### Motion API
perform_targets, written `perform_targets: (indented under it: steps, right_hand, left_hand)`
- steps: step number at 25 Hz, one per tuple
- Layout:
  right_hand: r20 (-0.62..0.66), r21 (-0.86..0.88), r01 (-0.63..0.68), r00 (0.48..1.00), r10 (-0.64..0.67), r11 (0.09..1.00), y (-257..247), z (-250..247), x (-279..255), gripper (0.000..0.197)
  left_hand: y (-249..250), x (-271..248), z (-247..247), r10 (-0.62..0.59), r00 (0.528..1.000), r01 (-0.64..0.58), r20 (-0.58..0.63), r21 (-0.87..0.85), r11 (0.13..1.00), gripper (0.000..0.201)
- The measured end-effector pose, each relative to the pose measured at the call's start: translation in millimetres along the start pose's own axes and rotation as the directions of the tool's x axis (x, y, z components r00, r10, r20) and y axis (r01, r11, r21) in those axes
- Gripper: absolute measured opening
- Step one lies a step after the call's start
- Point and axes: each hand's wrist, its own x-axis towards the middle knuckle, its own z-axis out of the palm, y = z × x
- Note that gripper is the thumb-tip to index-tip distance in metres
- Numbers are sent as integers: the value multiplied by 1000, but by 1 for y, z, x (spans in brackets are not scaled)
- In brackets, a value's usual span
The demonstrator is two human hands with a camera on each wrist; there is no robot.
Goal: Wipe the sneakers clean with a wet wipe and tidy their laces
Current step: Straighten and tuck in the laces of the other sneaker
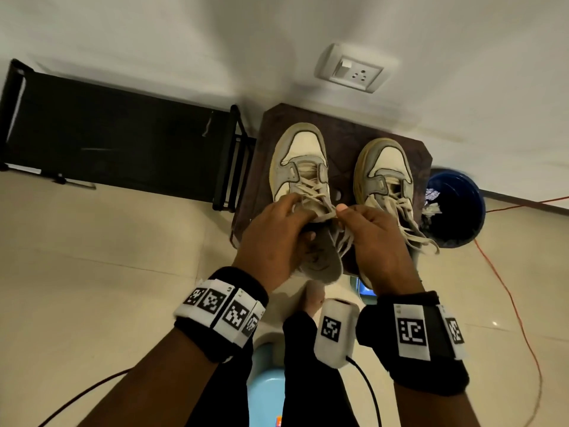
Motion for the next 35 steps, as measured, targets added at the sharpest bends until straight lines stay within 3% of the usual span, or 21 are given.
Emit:
perform_targets:
  steps: [3,5,8,11,13,15,18,19,22,24,26,29,32,35]
  right_hand:
    - [15,-40,113,994,-112,993,-8,-2,-4,44]
    - [12,68,130,991,-132,989,-16,-4,-4,37]
    - [13,283,102,994,-110,954,-33,-7,-1,39]
    - [-7,312,138,990,-143,940,-43,-9,13,22]
    - [-100,167,201,977,-186,965,-43,-9,29,15]
    - [-235,-67,236,941,-245,969,-42,-9,44,28]
    - [-434,-411,159,832,-346,898,-43,-10,47,32]
    - [-421,-453,162,828,-370,877,-39,-10,46,26]
    - [-185,-532,128,947,-262,837,-22,3,42,34]
    - [-111,-611,88,975,-195,787,-8,11,42,44]
    - [-118,-650,93,968,-221,754,1,15,41,36]
    - [-163,-611,75,962,-217,788,7,13,40,20]
    - [-187,-492,44,970,-155,869,6,4,40,14]
    - [-221,-401,-4,971,-93,916,12,-2,41,16]
  left_hand:
    - [7,6,7,50,990,-68,-130,-139,988,22]
    - [9,11,3,-94,987,34,-128,-405,913,18]
    - [8,15,-6,-378,922,229,-77,-679,697,23]
    - [7,21,-15,-560,828,277,-17,-857,435,30]
    - [7,27,-20,-629,777,296,16,-891,344,32]
    - [5,34,-24,-691,720,345,73,-901,264,33]
    - [-2,43,-24,-736,653,455,179,-869,193,30]
    - [-3,43,-23,-738,645,491,198,-848,201,27]
    - [-5,37,-11,-737,644,571,207,-771,282,33]
    - [-2,28,0,-669,733,532,121,-715,454,39]
    - [4,19,6,-551,835,441,3,-603,665,41]
    - [11,16,9,-431,895,360,-116,-386,850,42]
    - [15,18,12,-375,911,343,-170,-191,920,37]
    - [14,20,13,-334,921,317,-201,-113,942,35]
